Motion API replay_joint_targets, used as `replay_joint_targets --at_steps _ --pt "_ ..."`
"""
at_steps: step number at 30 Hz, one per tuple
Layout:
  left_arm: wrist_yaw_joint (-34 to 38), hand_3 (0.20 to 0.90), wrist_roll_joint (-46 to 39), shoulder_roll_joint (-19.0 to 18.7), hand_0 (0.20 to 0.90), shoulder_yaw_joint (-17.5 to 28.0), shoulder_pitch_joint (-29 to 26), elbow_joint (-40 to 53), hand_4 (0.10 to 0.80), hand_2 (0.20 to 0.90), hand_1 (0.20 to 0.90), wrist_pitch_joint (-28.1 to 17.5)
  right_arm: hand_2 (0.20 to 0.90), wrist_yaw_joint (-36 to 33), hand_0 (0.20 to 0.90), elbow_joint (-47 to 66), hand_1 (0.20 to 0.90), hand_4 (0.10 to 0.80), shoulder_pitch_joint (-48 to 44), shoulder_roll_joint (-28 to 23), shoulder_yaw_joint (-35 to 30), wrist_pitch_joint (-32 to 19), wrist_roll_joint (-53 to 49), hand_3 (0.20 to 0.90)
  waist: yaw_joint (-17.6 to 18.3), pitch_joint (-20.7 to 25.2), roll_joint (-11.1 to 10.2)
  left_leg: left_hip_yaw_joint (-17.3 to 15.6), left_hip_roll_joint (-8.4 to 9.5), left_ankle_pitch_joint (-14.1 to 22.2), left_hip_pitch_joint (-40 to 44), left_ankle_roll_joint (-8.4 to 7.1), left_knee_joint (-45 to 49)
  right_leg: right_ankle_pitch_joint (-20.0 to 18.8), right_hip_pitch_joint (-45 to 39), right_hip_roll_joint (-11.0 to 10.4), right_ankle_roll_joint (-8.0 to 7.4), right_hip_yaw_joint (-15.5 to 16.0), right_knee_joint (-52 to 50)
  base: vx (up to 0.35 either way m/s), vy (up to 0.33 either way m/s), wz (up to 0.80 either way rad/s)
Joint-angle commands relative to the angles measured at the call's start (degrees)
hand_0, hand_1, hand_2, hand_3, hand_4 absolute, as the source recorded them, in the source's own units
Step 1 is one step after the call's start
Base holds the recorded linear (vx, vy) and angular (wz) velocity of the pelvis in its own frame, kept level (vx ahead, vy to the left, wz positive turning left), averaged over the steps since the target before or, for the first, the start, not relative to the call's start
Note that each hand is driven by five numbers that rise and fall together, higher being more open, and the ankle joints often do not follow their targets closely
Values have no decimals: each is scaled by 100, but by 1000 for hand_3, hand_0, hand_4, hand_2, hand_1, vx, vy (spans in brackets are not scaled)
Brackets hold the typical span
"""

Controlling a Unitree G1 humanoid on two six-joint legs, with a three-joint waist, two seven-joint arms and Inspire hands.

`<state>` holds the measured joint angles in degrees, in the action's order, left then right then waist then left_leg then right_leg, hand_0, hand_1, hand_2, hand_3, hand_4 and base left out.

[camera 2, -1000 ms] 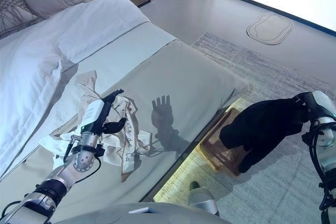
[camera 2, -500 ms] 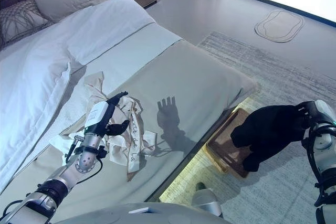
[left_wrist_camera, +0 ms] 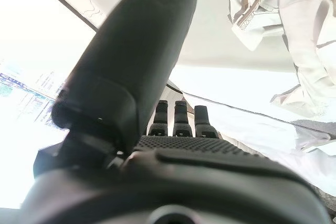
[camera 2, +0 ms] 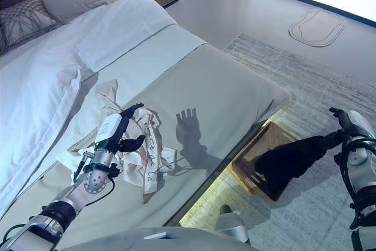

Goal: Pick up the clothes from the bed and place them into the basket

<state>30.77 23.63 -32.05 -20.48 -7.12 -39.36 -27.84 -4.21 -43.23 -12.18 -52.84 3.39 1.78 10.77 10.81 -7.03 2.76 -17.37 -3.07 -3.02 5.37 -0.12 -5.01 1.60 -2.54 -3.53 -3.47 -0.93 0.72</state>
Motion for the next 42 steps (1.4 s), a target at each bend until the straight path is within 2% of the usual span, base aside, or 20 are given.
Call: replay_joint_targets --at_steps 1,11,14,16,17,18,21,26,33,37,41,42 --pt "304 900 -368 -155 900 130 -596 123 800 900 900 -326 900 -304 900 296 900 800 -833 -272 38 -256 101 900 -170 296 -290 40 -51 866 104 -134 677 -236 399 0 -211 259 -371 0 0 0" --pt "431 900 -395 -45 900 174 -543 -10 800 900 900 -259 900 -495 900 734 900 800 -1209 -308 205 -272 131 900 -338 286 -361 205 -26 823 112 -146 648 -158 297 10 -169 390 -399 2 25 5" --pt "471 900 -341 -13 900 216 -493 -55 800 900 900 -302 900 -456 900 790 900 800 -1320 -314 282 -271 144 900 -398 279 -387 260 -26 808 98 -157 652 -133 266 8 -156 442 -402 -5 21 18" --pt "495 900 -301 21 900 263 -459 -96 800 900 900 -325 900 -132 900 846 900 800 -1426 -284 367 -164 -9 900 -466 272 -419 322 -16 789 89 -165 638 -117 241 5 -148 491 -398 -7 18 12" --pt "511 900 -272 42 900 301 -449 -117 800 900 900 -335 900 728 900 831 900 800 -1476 -209 450 382 -347 900 -520 267 -452 355 -15 778 73 -178 640 -103 233 -3 -145 526 -405 -20 10 20" --pt "512 900 -246 55 900 326 -465 -133 800 900 900 -330 900 1302 900 752 900 800 -1514 -114 540 769 -347 900 -542 254 -479 377 -18 770 59 -188 644 -96 234 -8 -139 543 -415 -28 9 20" --pt "454 900 -186 13 900 419 -479 -58 800 900 900 -270 900 2751 900 287 900 800 -1621 39 963 1526 -113 900 -649 198 -566 436 -47 700 79 -191 581 -86 199 -11 -103 617 -440 -11 -20 14" --pt "309 900 -133 -43 900 334 -653 -99 800 900 900 -206 900 3903 900 -1390 900 800 -2227 163 1376 1546 275 900 -859 169 -682 563 -53 652 169 -159 520 -61 57 -21 -76 734 -466 47 -38 18" --pt "93 900 -266 -260 900 269 -772 -173 800 900 900 -419 900 5220 900 -2533 900 800 -2586 68 2027 1344 1436 900 -1020 163 -733 658 -26 613 212 -151 478 -95 -48 -49 -97 795 -407 21 -8 7" --pt "38 900 -285 -304 900 273 -781 -195 800 900 900 -505 900 5175 900 -2629 900 800 -2609 -16 2209 1275 1735 900 -1033 157 -748 672 -24 597 226 -148 463 -112 -72 -52 -105 795 -389 0 0 0" --pt "26 900 -312 -312 900 235 -793 -189 800 900 900 -525 900 4494 900 -2495 900 800 -2783 -154 2213 1406 1328 900 -1020 169 -749 683 -29 578 227 -148 444 -124 -65 -33 -113 765 -380 0 0 0" --pt "40 900 -328 -307 900 227 -801 -207 800 900 900 -533 900 4142 900 -2428 900 800 -2837 -184 2146 1424 1056 900 -1014 170 -743 685 -31 572 224 -151 438 -130 -62 -29 -116 759 -377 0 0 0"
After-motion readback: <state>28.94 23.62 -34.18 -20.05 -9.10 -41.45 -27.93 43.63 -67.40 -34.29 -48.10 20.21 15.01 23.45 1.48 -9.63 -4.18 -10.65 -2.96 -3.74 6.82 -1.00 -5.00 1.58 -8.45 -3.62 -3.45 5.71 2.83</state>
